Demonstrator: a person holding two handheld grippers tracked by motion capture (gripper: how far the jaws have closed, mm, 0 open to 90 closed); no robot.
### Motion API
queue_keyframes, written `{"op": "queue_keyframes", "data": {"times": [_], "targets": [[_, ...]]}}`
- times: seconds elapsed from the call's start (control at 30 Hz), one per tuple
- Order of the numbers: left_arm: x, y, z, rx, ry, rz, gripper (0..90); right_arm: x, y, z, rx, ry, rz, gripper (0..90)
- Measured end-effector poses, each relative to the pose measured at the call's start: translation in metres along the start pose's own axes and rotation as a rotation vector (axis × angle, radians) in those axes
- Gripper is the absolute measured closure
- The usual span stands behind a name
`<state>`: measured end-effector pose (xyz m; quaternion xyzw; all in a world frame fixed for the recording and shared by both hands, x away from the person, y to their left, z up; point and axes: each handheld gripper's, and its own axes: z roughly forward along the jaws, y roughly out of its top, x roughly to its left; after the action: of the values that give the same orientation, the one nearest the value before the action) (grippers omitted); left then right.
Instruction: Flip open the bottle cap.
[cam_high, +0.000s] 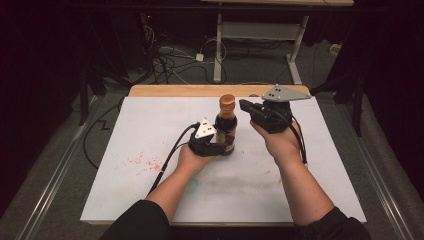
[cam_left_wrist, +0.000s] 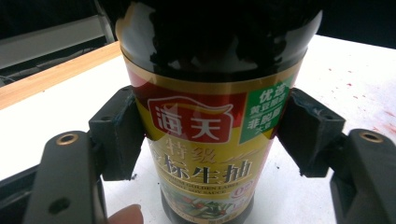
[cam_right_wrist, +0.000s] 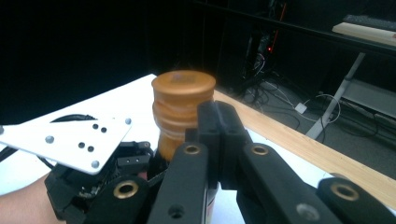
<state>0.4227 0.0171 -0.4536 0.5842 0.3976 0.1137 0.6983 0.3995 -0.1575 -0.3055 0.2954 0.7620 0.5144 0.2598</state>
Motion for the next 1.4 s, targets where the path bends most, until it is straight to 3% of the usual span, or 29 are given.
{"op": "queue_keyframes", "data": {"times": [0.43,1.4], "targets": [[-0.001,0.0,0.0,0.001,0.007,-0.006,28.3,0.002,-0.009,0.002,0.035,0.03,-0.005,90.0],[0.0,0.0,0.0,-0.001,0.006,-0.013,28.3,0.007,-0.002,0.012,0.045,0.053,-0.019,90.0]]}}
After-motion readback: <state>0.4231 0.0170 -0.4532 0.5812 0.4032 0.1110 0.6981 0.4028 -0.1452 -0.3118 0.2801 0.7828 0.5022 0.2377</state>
